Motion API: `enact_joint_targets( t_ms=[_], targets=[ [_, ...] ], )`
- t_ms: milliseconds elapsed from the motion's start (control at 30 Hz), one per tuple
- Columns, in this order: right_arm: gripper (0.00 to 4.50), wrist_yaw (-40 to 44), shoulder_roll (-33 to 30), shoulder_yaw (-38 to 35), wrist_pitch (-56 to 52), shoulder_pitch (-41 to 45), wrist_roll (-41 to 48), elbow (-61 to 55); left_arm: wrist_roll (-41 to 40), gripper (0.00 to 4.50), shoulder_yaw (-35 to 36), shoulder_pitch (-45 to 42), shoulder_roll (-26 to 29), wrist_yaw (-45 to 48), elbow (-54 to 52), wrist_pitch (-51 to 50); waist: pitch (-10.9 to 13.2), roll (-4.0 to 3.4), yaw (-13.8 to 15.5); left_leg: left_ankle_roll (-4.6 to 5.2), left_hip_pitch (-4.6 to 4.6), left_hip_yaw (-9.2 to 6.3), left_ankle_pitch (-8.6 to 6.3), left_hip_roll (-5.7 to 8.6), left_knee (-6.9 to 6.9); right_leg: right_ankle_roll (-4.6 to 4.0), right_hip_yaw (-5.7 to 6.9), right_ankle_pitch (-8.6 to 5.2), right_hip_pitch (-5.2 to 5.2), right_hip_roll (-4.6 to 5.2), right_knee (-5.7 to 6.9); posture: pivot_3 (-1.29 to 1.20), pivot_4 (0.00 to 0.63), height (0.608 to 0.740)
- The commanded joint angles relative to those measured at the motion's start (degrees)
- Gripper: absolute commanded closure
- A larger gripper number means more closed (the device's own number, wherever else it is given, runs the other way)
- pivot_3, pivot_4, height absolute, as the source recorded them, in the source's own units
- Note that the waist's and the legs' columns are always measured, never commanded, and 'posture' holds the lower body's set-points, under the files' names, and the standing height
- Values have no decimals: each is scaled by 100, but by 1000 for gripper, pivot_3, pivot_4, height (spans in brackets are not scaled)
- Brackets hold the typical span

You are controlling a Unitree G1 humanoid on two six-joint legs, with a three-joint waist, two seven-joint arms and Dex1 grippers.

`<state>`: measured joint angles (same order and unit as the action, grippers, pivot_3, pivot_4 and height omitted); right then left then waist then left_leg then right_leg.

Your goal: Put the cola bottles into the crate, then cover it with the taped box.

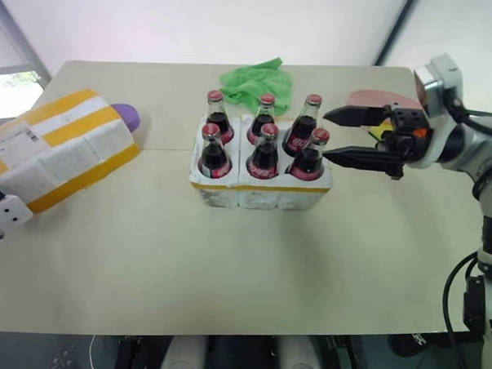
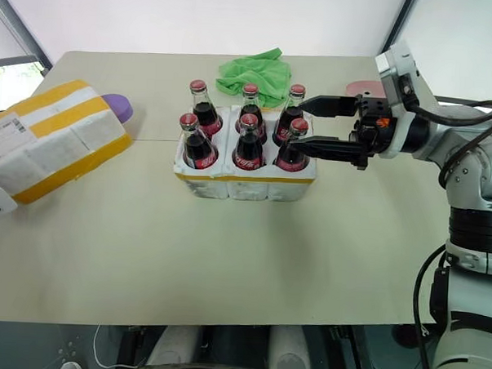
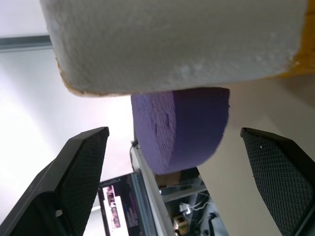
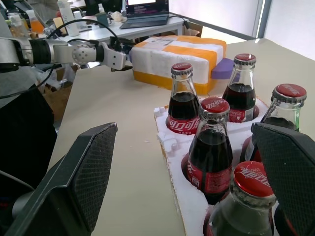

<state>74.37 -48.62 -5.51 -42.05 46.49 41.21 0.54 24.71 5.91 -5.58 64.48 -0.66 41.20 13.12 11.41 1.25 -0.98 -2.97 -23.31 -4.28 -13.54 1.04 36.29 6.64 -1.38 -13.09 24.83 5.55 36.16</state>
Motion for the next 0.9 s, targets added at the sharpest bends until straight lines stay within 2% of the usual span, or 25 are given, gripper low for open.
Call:
enact_joint_targets(
  t_ms=[33, 500, 633, 767, 800, 900],
  targets=[
    [39, -27, -114, -222, 3, 46, 89, -195, 138, 0, -143, -288, -1, -256, 380, 149, 0, 0, 0, 0, 0, 0, 0, 0, 0, 0, 0, 0, 0, 0, 0, 0, 150, 740],
    [39, -105, -184, -320, -87, 36, 136, -255, 197, 0, -655, -1359, -235, -605, 1569, 344, -1, 2, -4, 0, 0, 1, 0, 0, 8, 6, 0, 3, -1, 0, 7, 0, 150, 740],
    [0, -143, -199, -352, -108, 32, 148, -262, 170, 1841, -752, -1543, -272, -567, 1802, 456, -2, 3, 3, 0, 0, 1, 0, 0, 8, 6, 0, 3, -1, 0, 7, 0, 150, 740],
    [0, -168, -208, -382, -120, 3, 161, -284, 142, 3872, -766, -1685, -300, -554, 1960, 484, -3, 1, 5, 0, 3, 1, 0, 1, 12, 6, 0, 4, -6, 0, 9, 0, 150, 740],
    [0, -176, -211, -394, -125, -8, 170, -293, 128, 4038, -757, -1713, -303, -563, 1985, 475, -3, 1, 4, 0, 3, 2, 0, 1, 14, 7, 0, 4, -7, -1, 9, 0, 150, 740],
    [0, -215, -203, -410, -130, -30, 181, -318, 37, 4079, -680, -1783, -302, -569, 2048, 427, -3, 1, -4, 0, 4, 1, 0, 1, 19, 8, 0, 4, -9, 0, 12, 0, 150, 740]
  ],
)
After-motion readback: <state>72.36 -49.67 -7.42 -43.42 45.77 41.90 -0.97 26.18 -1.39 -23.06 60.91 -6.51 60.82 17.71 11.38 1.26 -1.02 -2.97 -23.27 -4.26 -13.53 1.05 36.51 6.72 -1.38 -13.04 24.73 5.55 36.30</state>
